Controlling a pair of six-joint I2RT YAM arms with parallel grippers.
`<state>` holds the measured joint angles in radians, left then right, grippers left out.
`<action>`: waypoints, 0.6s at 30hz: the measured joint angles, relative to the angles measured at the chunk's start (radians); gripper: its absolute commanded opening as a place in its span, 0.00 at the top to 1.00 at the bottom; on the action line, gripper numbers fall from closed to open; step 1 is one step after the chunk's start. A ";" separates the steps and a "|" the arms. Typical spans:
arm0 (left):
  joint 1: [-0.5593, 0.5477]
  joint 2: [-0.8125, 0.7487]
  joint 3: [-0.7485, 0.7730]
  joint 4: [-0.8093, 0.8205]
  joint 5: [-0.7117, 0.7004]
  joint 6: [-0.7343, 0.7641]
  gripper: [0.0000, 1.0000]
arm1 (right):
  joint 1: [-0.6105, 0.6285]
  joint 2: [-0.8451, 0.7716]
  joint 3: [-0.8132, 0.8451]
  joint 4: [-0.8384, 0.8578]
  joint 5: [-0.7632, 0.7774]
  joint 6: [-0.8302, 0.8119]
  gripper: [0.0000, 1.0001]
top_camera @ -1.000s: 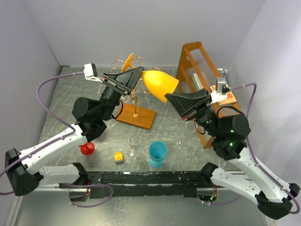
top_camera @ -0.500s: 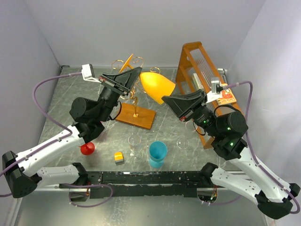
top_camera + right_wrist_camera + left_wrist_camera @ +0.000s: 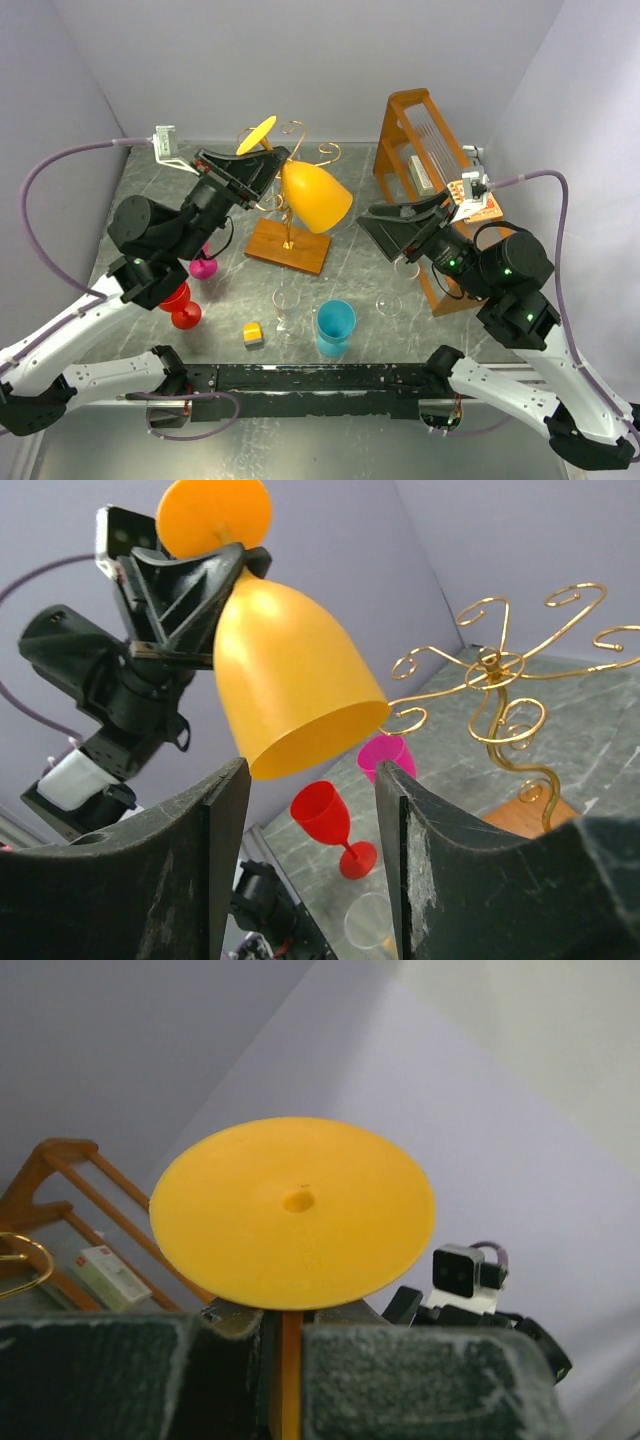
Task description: Place the wine glass upside down on the wine glass rack
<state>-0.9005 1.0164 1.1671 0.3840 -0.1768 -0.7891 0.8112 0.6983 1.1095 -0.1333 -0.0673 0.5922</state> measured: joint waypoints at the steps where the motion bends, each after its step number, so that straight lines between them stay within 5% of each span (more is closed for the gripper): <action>1: 0.000 -0.011 0.019 -0.049 0.017 0.027 0.93 | 0.000 0.000 0.011 -0.023 0.000 -0.006 0.47; 18: 0.000 -0.233 -0.072 -0.414 0.142 0.559 0.93 | 0.000 0.047 0.051 -0.141 0.029 0.025 0.36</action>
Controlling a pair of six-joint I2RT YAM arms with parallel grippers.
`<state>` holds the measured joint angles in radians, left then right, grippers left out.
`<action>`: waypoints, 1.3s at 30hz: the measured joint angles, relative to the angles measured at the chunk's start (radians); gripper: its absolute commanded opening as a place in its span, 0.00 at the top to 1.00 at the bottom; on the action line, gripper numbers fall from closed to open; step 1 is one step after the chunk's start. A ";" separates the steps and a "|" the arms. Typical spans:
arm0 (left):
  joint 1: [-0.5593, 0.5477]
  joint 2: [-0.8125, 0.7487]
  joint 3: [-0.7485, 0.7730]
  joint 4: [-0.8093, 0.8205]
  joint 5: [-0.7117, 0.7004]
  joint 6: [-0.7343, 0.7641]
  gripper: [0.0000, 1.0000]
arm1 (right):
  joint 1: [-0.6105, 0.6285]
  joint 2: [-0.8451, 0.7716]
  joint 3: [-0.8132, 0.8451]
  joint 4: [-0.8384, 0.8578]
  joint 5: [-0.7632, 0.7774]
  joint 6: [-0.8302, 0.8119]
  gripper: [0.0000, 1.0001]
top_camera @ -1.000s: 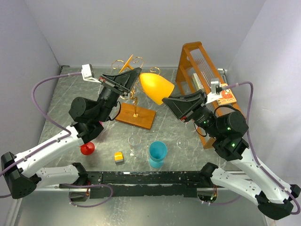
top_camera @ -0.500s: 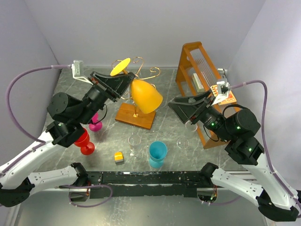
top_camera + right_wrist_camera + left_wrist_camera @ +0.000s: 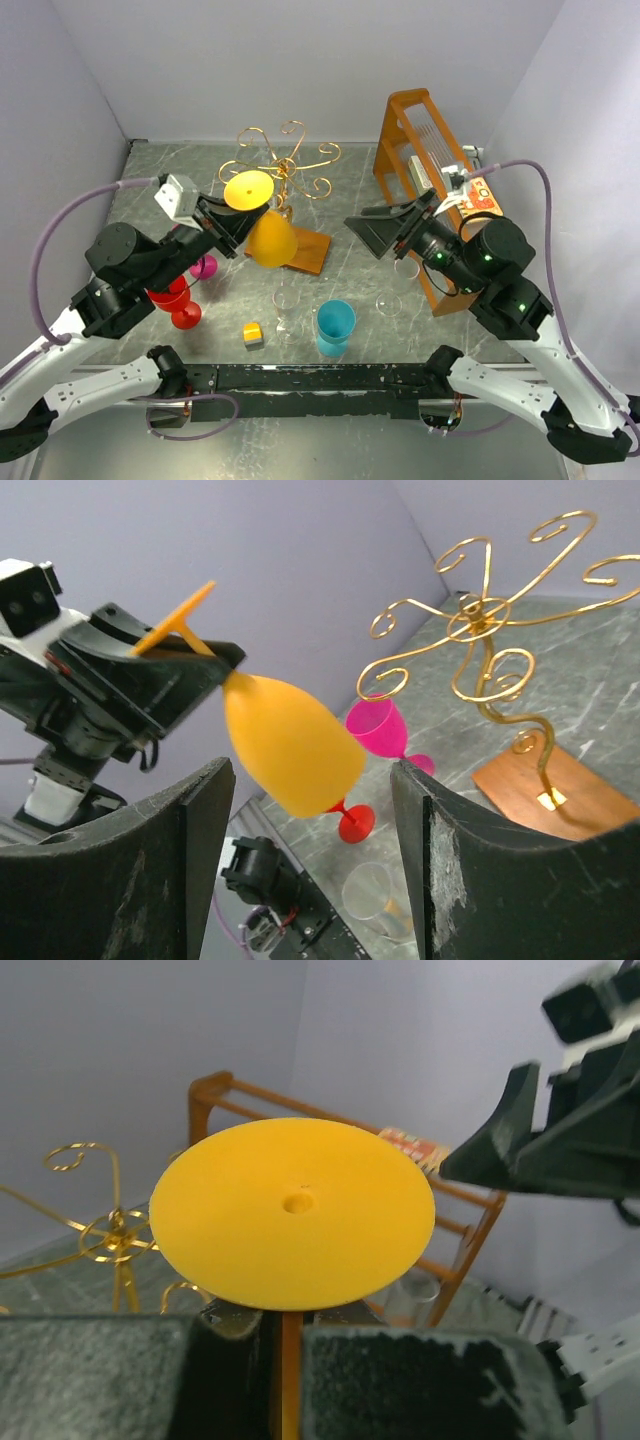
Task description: Place the wine glass upside down on the wine glass rack
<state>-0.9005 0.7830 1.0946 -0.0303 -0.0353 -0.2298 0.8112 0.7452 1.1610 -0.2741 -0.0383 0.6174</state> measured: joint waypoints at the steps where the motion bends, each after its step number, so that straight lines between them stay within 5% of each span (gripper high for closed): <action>1: 0.000 -0.010 -0.016 -0.006 -0.003 0.024 0.93 | 0.000 0.010 0.000 0.005 -0.010 0.010 0.36; 15: 0.000 -0.044 -0.161 -0.037 -0.040 0.245 0.93 | 0.001 0.251 0.005 0.278 -0.289 0.294 0.39; 39: 0.000 -0.063 -0.184 -0.042 -0.056 0.258 0.93 | 0.020 0.433 -0.055 0.441 -0.317 0.715 0.69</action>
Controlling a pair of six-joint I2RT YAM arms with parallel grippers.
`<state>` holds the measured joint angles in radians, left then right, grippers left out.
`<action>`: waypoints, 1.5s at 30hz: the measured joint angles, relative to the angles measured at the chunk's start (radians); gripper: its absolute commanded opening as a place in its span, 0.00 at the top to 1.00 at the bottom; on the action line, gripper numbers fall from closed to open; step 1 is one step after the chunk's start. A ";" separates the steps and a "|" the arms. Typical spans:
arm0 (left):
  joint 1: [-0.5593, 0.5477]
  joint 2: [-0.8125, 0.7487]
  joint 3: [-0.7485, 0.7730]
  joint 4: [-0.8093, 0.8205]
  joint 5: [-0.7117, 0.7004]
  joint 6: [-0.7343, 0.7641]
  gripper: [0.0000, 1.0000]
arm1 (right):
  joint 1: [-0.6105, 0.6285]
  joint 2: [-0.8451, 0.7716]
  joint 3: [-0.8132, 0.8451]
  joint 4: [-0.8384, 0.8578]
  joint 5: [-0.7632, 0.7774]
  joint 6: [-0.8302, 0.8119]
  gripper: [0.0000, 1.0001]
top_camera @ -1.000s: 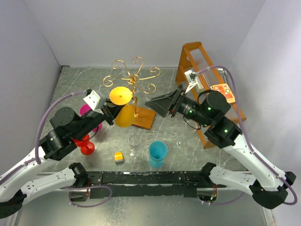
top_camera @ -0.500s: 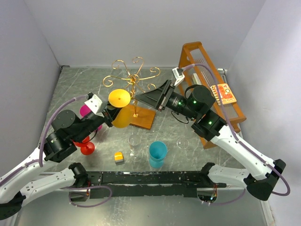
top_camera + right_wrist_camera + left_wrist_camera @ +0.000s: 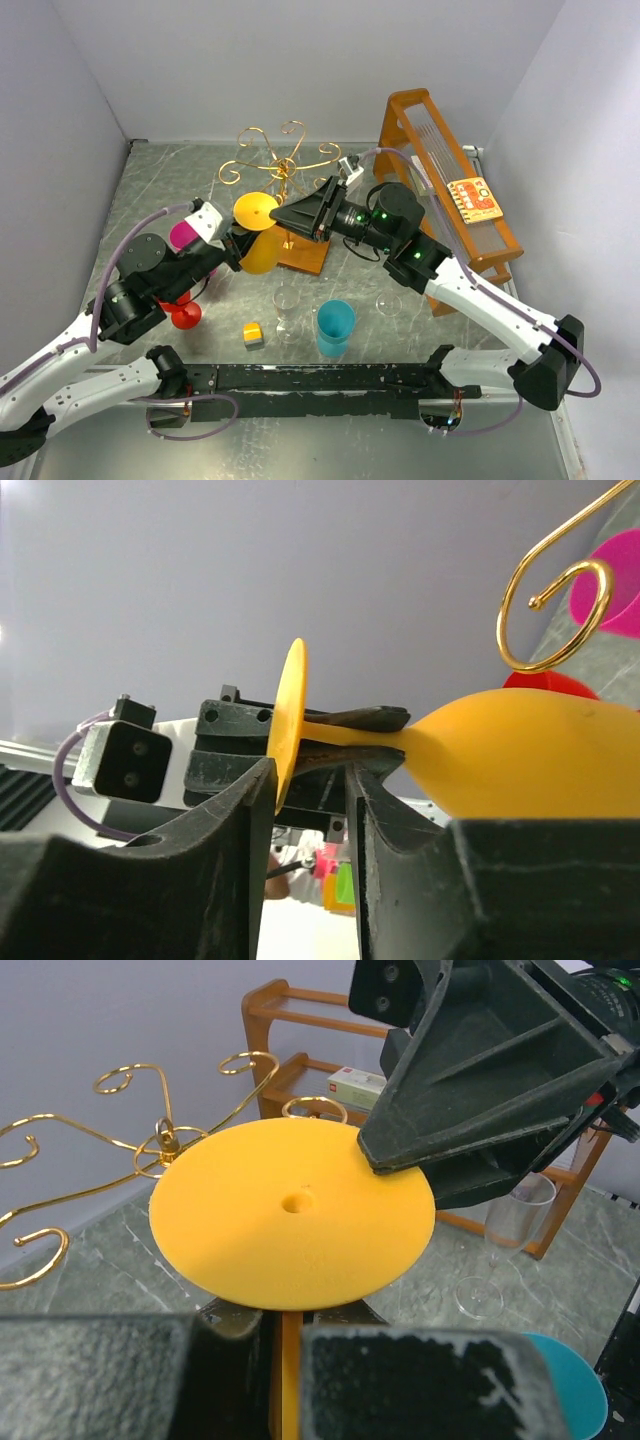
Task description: Place the wine glass upside down on the wine glass rack
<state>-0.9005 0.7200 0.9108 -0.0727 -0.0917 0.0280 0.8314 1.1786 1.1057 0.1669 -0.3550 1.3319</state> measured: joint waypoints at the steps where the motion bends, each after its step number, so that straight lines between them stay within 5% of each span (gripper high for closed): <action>1: 0.000 -0.001 -0.005 -0.001 0.000 -0.001 0.93 | 0.003 0.005 -0.007 0.015 -0.005 0.016 0.70; 9: 0.000 0.000 -0.019 -0.007 -0.002 -0.008 0.90 | 0.028 0.018 -0.016 0.049 -0.017 0.073 1.00; 13: 0.000 -0.005 -0.019 -0.021 -0.018 -0.011 0.73 | 0.030 0.025 -0.024 0.052 -0.020 0.118 1.00; 16: 0.000 -0.011 -0.019 -0.046 -0.036 -0.021 0.49 | 0.033 0.025 -0.037 0.048 -0.015 0.141 1.00; 23: 0.000 -0.071 -0.020 -0.131 -0.055 -0.084 0.24 | 0.037 0.013 -0.037 0.001 0.022 0.143 1.00; 45: 0.000 -0.280 -0.058 -0.223 -0.138 -0.180 0.18 | 0.039 -0.084 0.011 -0.317 0.369 0.126 1.00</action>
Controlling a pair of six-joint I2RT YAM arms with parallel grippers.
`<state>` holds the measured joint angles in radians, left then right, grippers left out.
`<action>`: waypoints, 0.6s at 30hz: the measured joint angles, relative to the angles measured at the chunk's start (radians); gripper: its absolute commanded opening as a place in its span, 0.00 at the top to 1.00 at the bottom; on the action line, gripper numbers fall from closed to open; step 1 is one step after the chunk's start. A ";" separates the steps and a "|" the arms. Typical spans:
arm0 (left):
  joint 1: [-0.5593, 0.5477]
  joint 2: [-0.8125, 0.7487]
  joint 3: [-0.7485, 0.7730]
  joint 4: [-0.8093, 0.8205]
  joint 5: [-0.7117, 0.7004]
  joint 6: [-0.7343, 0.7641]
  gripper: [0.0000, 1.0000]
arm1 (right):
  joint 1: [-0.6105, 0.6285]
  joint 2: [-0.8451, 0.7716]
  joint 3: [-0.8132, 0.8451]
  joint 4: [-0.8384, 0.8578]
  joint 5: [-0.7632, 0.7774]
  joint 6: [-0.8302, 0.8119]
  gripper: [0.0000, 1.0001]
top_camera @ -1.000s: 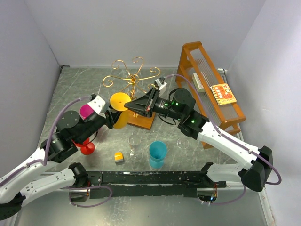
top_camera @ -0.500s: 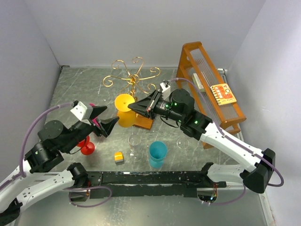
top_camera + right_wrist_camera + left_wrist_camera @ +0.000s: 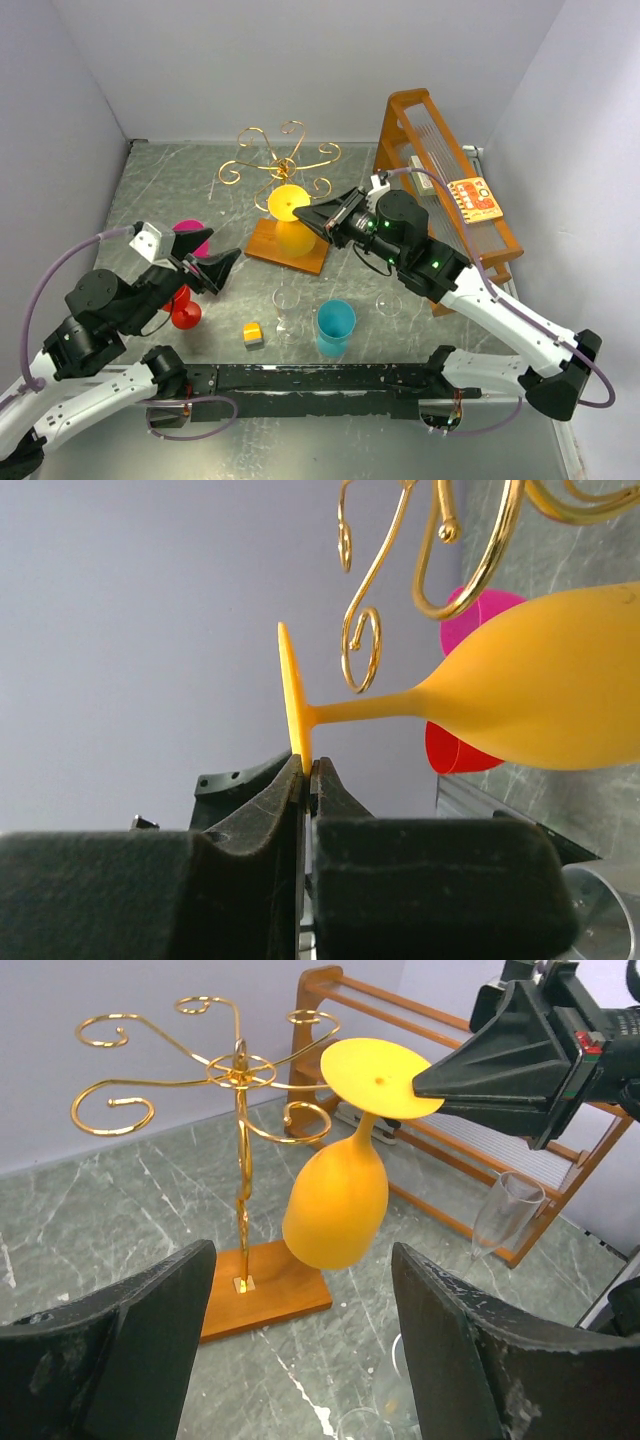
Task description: Place the wine glass upside down on the wine glass rack
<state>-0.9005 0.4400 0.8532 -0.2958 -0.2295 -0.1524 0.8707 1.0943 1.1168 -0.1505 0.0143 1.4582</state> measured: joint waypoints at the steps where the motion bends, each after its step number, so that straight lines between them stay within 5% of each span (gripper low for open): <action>1: 0.000 -0.001 -0.005 -0.001 -0.009 -0.007 0.18 | 0.000 0.000 0.000 0.002 0.011 0.000 1.00; 18: 0.000 -0.030 -0.034 -0.014 -0.052 -0.050 0.17 | 0.000 0.127 0.080 0.018 0.089 -0.050 1.00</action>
<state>-0.9005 0.4103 0.8188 -0.3103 -0.2813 -0.2028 0.8707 1.2213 1.1969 -0.1326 0.1032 1.4086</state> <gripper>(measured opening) 0.833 0.017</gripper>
